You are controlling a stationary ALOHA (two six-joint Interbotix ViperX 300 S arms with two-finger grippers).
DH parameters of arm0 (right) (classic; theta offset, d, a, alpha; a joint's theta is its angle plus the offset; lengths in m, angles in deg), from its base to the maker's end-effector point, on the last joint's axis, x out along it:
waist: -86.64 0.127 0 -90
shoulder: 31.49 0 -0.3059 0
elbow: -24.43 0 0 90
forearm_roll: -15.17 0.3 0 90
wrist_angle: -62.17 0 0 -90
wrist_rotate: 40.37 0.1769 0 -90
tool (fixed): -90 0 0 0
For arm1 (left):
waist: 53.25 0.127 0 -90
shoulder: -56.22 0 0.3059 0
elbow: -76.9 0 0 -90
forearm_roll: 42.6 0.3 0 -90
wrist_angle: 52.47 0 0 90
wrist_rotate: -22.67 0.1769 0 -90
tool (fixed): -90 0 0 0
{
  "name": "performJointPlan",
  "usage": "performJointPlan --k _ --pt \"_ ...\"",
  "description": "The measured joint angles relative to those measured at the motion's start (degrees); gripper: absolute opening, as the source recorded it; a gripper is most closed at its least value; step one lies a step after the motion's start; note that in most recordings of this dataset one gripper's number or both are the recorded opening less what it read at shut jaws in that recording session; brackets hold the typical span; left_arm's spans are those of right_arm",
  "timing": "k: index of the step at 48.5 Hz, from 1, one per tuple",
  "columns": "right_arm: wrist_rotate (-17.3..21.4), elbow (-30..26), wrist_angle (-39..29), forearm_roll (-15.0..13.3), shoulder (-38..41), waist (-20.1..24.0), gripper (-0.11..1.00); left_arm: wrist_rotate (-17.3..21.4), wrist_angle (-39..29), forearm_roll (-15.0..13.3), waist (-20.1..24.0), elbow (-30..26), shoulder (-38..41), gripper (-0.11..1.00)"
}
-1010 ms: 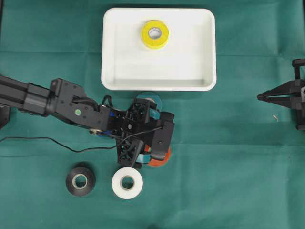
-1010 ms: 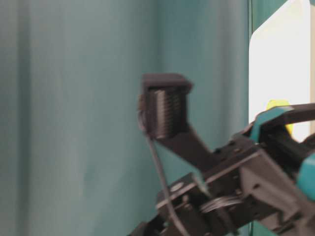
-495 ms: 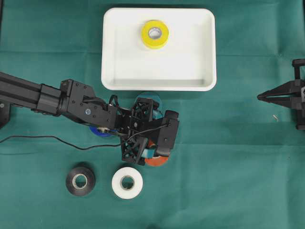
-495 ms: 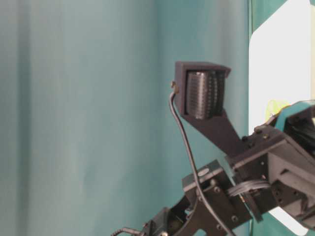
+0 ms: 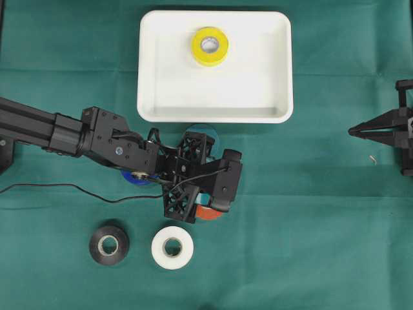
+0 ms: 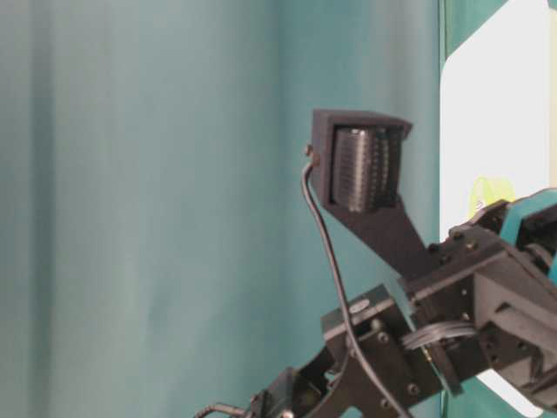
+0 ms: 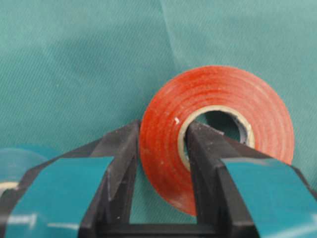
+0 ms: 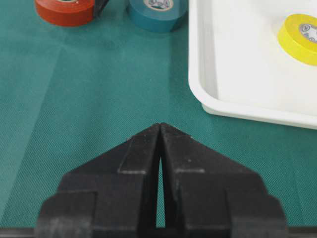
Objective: Put the tape into the white case with the left arm.
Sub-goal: 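Grasp the red tape roll through its core with the left gripper, then lift the red roll into the tray beside the yellow roll, release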
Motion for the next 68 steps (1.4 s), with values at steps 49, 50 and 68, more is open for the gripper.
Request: performJointPlan --k 49,50,68 --pt "0.00 0.00 0.09 0.00 -0.09 0.00 -0.09 -0.09 -10.81 0.09 4.04 0.18 -10.72 0.26" --pt "0.00 0.00 0.00 0.00 -0.09 0.00 -0.09 -0.09 -10.81 0.09 4.39 0.35 -10.90 0.26" --pt "0.00 0.00 0.09 0.00 -0.09 0.00 -0.09 0.09 -11.07 0.00 12.04 2.55 -13.27 0.26"
